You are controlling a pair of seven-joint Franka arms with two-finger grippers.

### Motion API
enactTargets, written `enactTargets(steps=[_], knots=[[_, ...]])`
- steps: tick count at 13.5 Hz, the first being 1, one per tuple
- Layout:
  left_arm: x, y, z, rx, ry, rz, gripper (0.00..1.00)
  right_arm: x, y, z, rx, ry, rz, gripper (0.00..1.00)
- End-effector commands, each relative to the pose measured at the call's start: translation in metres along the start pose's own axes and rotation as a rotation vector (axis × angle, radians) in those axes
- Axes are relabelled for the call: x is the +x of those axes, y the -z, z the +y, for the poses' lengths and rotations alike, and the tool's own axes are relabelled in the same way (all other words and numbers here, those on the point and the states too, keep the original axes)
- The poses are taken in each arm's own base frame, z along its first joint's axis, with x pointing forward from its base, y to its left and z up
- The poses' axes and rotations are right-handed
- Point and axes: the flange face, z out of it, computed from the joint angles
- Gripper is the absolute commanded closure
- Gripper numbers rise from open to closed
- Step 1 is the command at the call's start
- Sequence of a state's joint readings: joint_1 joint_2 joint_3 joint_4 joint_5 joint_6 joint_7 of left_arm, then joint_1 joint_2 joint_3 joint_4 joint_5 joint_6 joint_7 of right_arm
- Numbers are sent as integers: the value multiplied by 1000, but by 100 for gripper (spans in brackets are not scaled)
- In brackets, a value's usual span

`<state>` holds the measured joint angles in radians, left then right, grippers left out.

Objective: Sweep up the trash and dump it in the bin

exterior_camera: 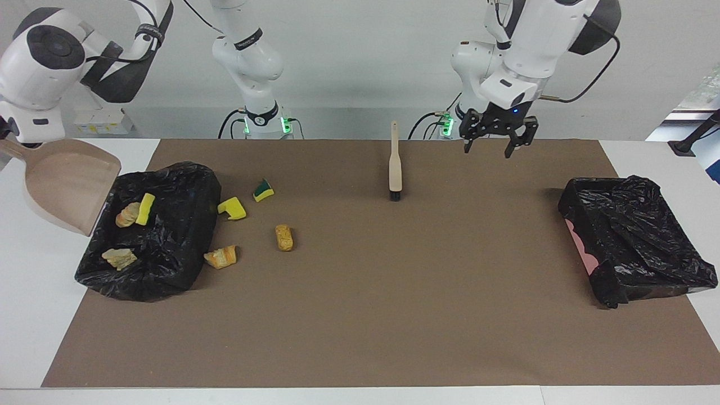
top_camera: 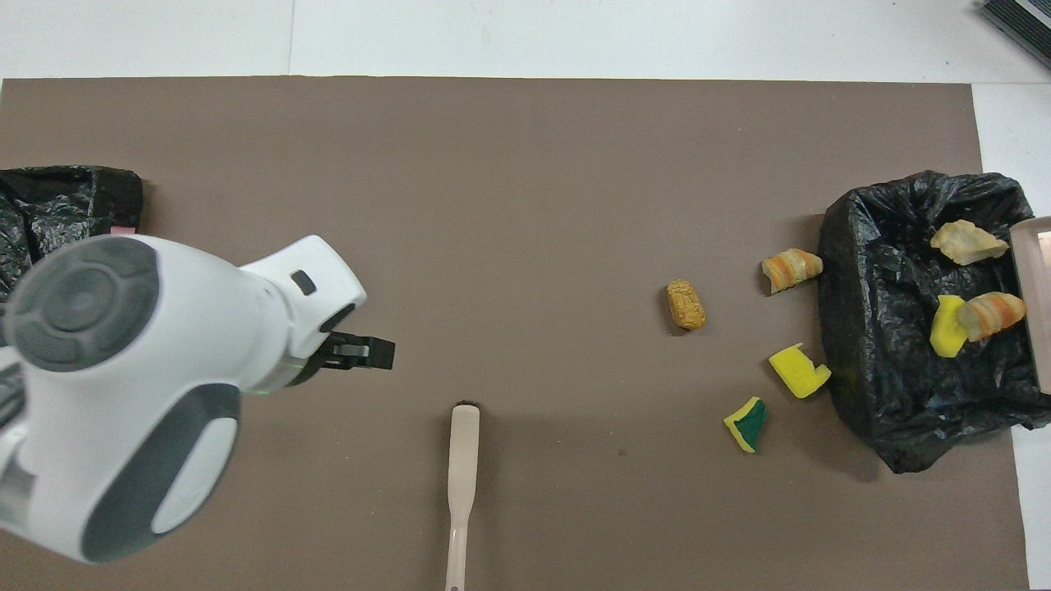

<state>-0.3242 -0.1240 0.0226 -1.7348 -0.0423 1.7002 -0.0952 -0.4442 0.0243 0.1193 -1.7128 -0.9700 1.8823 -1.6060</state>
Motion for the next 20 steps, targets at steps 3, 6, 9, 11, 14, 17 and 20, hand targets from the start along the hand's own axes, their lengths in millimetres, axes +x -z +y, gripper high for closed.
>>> enactTargets(steps=[3, 6, 9, 11, 14, 17, 20], knots=[[0, 65, -70, 78, -38, 10, 0, 39, 34, 1, 11, 1, 112, 100], [6, 82, -100, 87, -19, 13, 0, 71, 59, 8, -4, -49, 266, 100], [18, 90, -114, 87, -2, -5, 0, 99, 72, 8, 25, -118, 427, 100], [11, 97, -129, 79, -9, 10, 0, 131, 85, 8, 83, -195, 507, 100], [1, 97, -136, 80, -93, 5, 0, 188, 111, 13, 158, -311, 594, 100], [4, 92, -138, 75, -90, -11, 0, 241, 141, 18, 270, -474, 673, 100], [-2, 96, -139, 83, -80, -10, 0, 288, 176, 15, 367, -642, 693, 100]])
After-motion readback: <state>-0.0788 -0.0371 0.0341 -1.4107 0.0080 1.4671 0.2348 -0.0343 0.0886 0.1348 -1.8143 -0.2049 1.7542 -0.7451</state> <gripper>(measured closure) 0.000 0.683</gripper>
